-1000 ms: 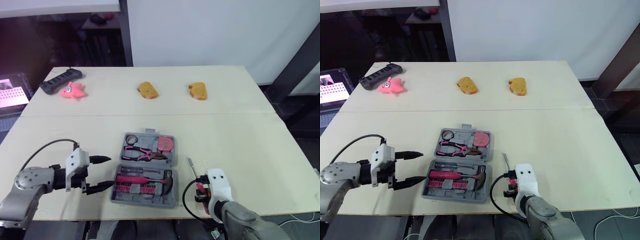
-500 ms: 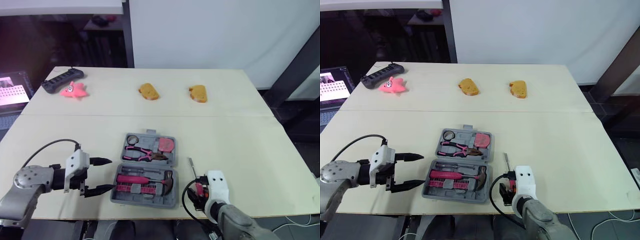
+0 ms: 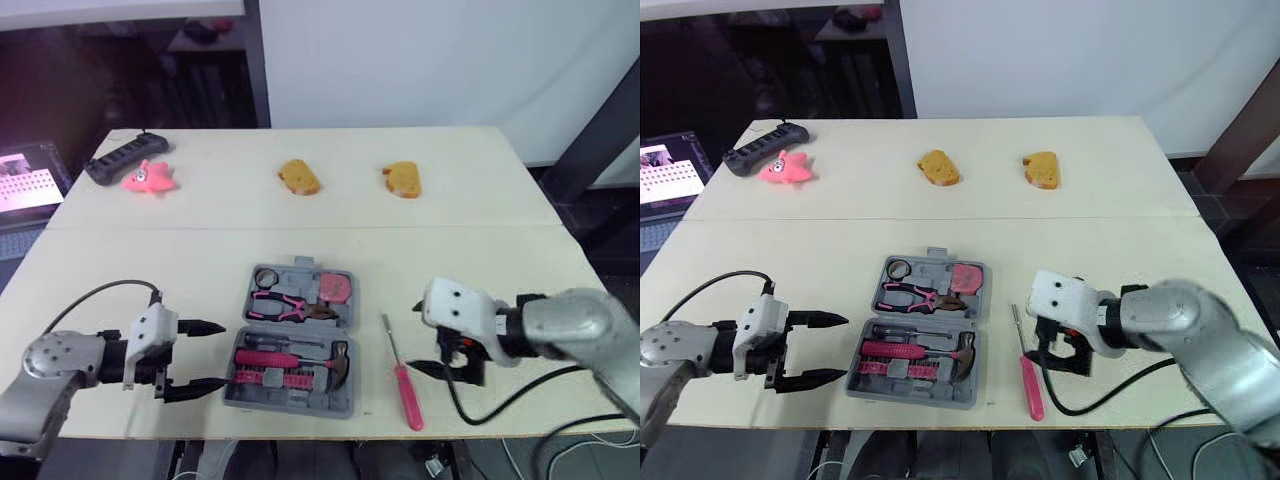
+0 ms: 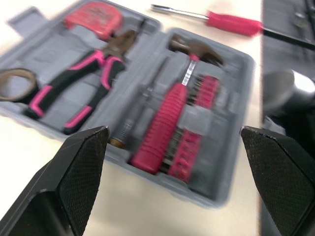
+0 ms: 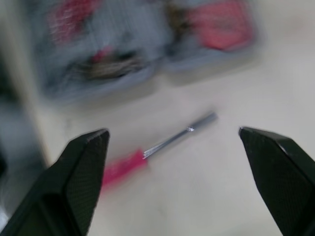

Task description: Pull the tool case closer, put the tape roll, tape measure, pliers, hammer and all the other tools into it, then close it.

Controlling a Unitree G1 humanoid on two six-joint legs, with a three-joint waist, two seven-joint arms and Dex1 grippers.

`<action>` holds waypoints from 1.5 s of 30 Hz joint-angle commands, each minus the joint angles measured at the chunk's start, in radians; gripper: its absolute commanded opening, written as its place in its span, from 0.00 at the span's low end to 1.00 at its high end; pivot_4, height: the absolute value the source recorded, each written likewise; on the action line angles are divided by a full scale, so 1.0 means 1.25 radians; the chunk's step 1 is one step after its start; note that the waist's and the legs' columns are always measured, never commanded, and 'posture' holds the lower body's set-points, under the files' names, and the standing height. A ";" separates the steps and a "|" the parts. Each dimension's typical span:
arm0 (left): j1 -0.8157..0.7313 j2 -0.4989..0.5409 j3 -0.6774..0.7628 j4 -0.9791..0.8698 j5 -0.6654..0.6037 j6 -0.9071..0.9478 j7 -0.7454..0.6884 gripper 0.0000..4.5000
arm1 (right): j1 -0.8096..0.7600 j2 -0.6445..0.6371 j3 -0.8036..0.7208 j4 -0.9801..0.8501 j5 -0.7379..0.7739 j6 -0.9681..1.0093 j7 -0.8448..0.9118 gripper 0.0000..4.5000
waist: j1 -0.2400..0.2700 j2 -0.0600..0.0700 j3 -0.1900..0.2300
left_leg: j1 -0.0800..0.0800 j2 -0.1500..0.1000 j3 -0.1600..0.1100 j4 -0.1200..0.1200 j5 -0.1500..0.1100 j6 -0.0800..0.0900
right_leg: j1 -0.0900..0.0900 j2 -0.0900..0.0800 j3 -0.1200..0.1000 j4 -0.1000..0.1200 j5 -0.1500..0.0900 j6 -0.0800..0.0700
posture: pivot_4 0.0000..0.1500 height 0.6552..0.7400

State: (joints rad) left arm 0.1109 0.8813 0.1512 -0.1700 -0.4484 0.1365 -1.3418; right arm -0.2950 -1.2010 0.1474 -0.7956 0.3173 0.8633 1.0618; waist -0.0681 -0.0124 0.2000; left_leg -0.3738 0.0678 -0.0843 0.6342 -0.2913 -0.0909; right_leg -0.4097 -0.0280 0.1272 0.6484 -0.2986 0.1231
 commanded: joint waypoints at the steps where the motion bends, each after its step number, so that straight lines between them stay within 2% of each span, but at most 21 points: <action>1: -0.012 0.032 0.005 -0.044 -0.022 -0.016 -0.049 1.00 | -0.087 -0.032 0.178 0.147 -0.200 -0.444 0.214 0.99 | -0.001 -0.001 0.000 | 0.000 0.000 0.000 -0.001 0.000 0.000 | 0.000 0.000 0.000 -0.001 0.001 0.002 | 1.00 1.00; 6: -0.009 0.047 0.005 -0.093 -0.038 0.002 -0.058 1.00 | -0.202 0.044 0.345 0.346 -0.444 -0.898 0.287 0.99 | -0.002 -0.001 0.001 | -0.001 0.000 0.001 -0.002 0.000 0.001 | -0.002 -0.001 0.000 0.000 0.001 0.003 | 1.00 1.00; 9: 0.003 0.043 0.003 -0.119 -0.037 0.012 -0.044 1.00 | -0.239 0.106 0.410 0.427 -0.542 -1.078 0.281 0.99 | -0.001 -0.001 0.001 | -0.001 0.000 0.001 -0.002 0.000 0.001 | -0.003 -0.001 0.000 0.001 0.001 0.002 | 1.00 1.00; 13: 0.028 0.042 0.004 -0.149 -0.038 0.017 -0.033 1.00 | -0.259 0.153 0.438 0.487 -0.605 -1.180 0.278 0.99 | -0.001 0.000 0.001 | -0.001 0.000 0.001 -0.001 0.000 0.000 | -0.003 -0.001 0.000 0.002 0.002 0.002 | 1.00 1.00; 23: 0.052 0.038 0.007 -0.160 -0.033 0.016 -0.015 1.00 | -0.269 0.245 0.476 0.587 -0.715 -1.241 0.275 0.99 | -0.001 -0.001 0.001 | 0.001 0.000 0.000 0.005 0.001 -0.001 | 0.002 0.000 0.000 0.005 0.002 0.000 | 1.00 1.00; 24: 0.051 0.039 0.007 -0.161 -0.033 0.017 -0.013 1.00 | -0.269 0.249 0.477 0.595 -0.721 -1.245 0.272 0.87 | -0.001 -0.001 0.000 | 0.001 0.000 0.000 0.007 0.000 0.000 | 0.002 0.000 0.000 0.005 0.001 -0.002 | 1.00 1.00; 25: 0.048 0.039 0.005 -0.161 -0.034 0.020 -0.010 1.00 | -0.268 0.252 0.476 0.603 -0.725 -1.248 0.268 0.81 | -0.001 -0.002 0.000 | 0.001 0.000 0.000 0.008 0.000 0.000 | 0.003 0.000 0.000 0.005 0.001 -0.002 | 1.00 1.00; 29: 0.043 0.039 0.002 -0.164 -0.035 0.024 -0.001 1.00 | -0.271 0.268 0.474 0.623 -0.744 -1.265 0.256 0.37 | -0.003 -0.008 -0.004 | 0.004 0.000 0.000 0.009 0.000 0.000 | 0.006 0.001 0.000 0.005 0.001 -0.003 | 1.00 1.00; 32: 0.040 0.037 -0.002 -0.160 -0.032 0.021 0.005 1.00 | -0.262 0.282 0.468 0.615 -0.741 -1.263 0.249 0.07 | -0.004 -0.009 -0.003 | 0.009 0.001 0.000 0.009 0.000 0.001 | 0.010 0.001 0.000 0.005 0.001 -0.004 | 1.00 1.00; 34: 0.034 0.035 -0.007 -0.157 -0.029 0.021 0.008 1.00 | -0.254 0.286 0.451 0.607 -0.728 -1.249 0.242 0.07 | -0.004 -0.009 -0.003 | 0.014 0.001 0.000 0.008 -0.001 0.001 | 0.013 0.001 0.000 0.005 0.001 -0.004 | 1.00 1.00; 37: 0.021 0.031 -0.017 -0.147 -0.025 0.020 0.012 1.00 | -0.254 0.286 0.410 0.597 -0.687 -1.227 0.225 0.07 | -0.004 -0.008 -0.003 | 0.014 0.001 0.000 0.008 -0.001 0.002 | 0.014 0.001 0.000 0.005 0.001 -0.004 | 1.00 1.00; 40: 0.008 0.023 -0.028 -0.128 -0.016 0.012 0.016 1.00 | -0.273 0.262 0.320 0.561 -0.573 -1.116 0.253 0.07 | -0.001 -0.004 0.000 | 0.013 0.000 0.000 0.008 -0.001 0.002 | 0.013 0.001 0.001 0.005 0.001 -0.004 | 1.00 1.00; 42: -0.001 0.015 -0.034 -0.116 -0.012 0.008 0.018 1.00 | -0.266 0.236 0.242 0.519 -0.480 -0.952 0.293 0.07 | 0.002 0.000 0.002 | 0.012 0.000 0.000 0.009 -0.001 0.002 | 0.013 0.001 0.001 0.005 0.001 -0.003 | 1.00 1.00; 45: -0.015 0.001 -0.047 -0.100 -0.004 0.000 0.023 1.00 | -0.211 0.156 0.115 0.372 -0.329 -0.456 0.397 0.07 | 0.016 0.002 0.003 | 0.011 -0.001 0.000 0.009 -0.001 0.002 | 0.013 0.000 0.001 0.005 0.001 -0.003 | 1.00 1.00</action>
State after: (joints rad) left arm 0.0986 0.8873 0.0891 -0.2912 -0.4570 0.1581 -1.3162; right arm -0.5838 -0.9639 0.3758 -0.2257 -0.2064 -0.0040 1.4877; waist -0.0487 -0.0098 0.2038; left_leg -0.3607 0.0672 -0.0844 0.6457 -0.2927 -0.0881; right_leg -0.3941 -0.0277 0.1285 0.6549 -0.2969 0.1189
